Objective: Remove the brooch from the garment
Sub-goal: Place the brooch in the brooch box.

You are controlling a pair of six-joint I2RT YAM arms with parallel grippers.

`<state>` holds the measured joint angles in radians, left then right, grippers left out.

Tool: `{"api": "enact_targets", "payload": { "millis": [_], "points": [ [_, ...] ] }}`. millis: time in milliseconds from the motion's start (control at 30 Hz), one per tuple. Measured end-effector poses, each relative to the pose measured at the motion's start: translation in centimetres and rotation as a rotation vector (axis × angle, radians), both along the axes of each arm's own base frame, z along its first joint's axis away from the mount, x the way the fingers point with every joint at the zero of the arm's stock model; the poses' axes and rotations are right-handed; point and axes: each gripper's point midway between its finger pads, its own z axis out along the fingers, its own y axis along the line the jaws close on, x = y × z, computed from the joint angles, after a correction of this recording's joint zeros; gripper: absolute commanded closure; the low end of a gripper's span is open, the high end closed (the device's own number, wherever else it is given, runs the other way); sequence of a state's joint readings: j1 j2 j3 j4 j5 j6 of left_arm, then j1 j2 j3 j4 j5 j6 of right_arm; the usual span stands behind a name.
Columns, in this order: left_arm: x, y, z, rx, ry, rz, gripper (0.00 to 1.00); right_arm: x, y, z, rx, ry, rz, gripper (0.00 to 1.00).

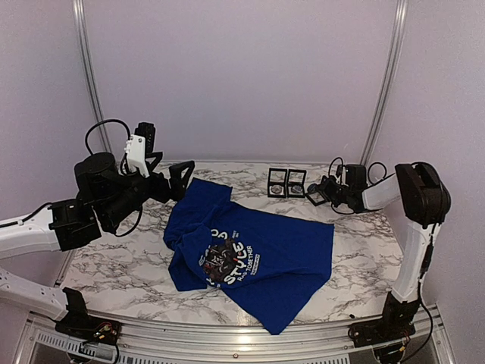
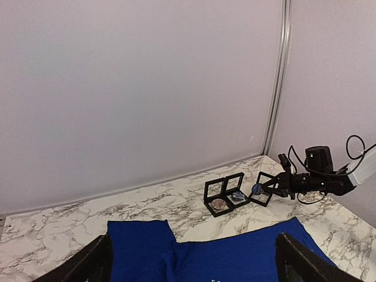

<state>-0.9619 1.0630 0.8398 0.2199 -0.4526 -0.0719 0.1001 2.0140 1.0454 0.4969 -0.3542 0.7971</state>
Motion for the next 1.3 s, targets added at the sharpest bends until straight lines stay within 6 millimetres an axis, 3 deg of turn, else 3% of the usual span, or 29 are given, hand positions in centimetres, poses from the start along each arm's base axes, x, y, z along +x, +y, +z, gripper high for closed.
{"api": "enact_targets", "payload": {
  "millis": [1300],
  "points": [
    [0.5,-0.9,-0.5,0.015,0.023,-0.007,0.01,1.3,-1.8,-2.4,-0.11,0.042,-0.06,1.0]
  ]
}}
